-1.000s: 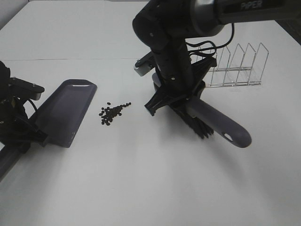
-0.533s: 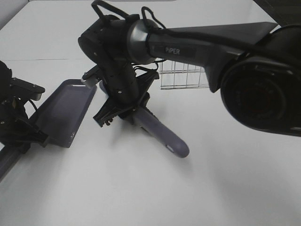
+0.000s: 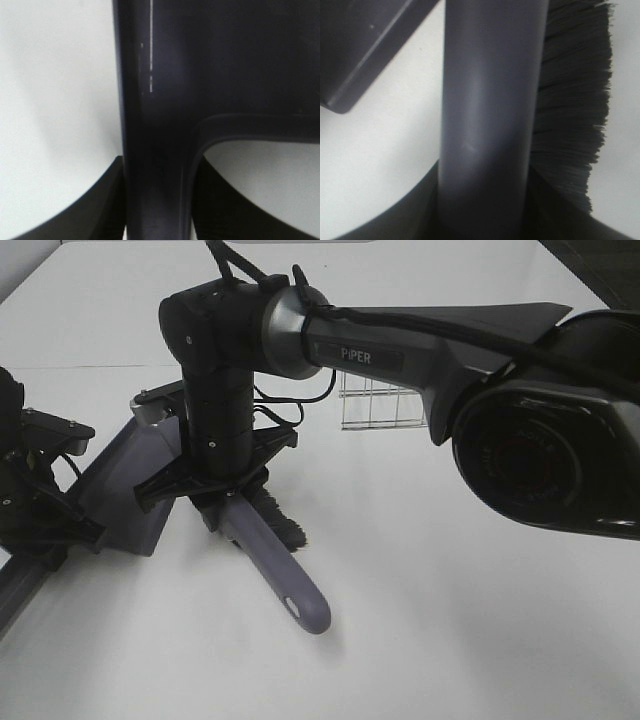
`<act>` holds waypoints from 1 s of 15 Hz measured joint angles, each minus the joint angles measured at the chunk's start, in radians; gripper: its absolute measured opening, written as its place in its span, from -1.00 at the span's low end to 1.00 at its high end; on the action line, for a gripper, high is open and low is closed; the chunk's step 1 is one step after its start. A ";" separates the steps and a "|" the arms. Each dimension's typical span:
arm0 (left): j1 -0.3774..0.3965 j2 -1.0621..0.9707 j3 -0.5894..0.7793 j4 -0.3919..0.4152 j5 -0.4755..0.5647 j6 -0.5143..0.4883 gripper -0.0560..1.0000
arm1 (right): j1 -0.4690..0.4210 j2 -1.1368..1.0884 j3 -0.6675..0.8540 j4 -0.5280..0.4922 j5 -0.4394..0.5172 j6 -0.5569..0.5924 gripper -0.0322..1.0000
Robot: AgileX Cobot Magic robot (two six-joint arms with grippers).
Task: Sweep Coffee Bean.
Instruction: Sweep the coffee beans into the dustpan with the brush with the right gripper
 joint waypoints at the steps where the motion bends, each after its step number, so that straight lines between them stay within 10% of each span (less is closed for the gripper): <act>1: 0.000 0.000 0.000 -0.023 0.004 0.015 -0.26 | 0.000 0.000 0.000 0.029 -0.024 -0.006 -0.40; 15: 0.000 0.000 -0.001 -0.097 0.013 0.037 -0.26 | -0.004 0.004 -0.063 0.218 -0.178 -0.093 -0.40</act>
